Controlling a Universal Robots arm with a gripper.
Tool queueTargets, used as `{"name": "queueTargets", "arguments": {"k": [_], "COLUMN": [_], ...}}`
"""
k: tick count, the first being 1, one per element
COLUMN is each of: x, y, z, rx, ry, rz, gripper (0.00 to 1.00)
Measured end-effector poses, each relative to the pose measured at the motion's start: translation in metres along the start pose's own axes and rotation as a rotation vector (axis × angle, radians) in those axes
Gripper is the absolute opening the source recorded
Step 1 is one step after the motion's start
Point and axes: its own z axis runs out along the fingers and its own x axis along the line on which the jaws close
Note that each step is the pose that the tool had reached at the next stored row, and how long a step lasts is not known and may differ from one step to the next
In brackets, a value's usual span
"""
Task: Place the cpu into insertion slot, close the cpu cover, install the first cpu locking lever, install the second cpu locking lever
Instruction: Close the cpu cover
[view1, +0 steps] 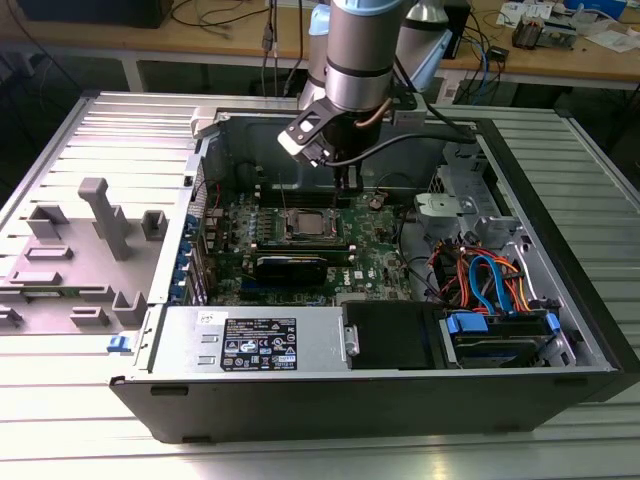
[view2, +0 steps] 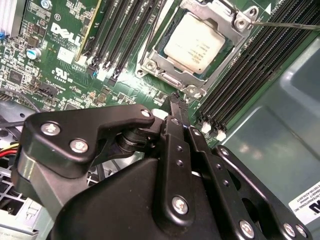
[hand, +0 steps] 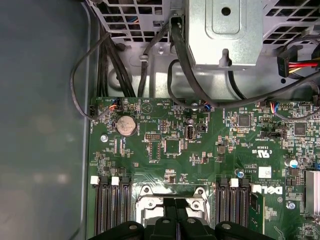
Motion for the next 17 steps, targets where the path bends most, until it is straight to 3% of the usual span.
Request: {"name": "queueTargets", "arguments": {"k": [7, 17], "x": [0.0002, 0.0002], "y": [-0.0058, -0.0070], "z": [-0.0001, -0.0001], "rx": [-0.0001, 0.0000], "ry": [0.0000, 0.0000], "rz": [0.000, 0.000], "gripper": [0.11, 0.11]}}
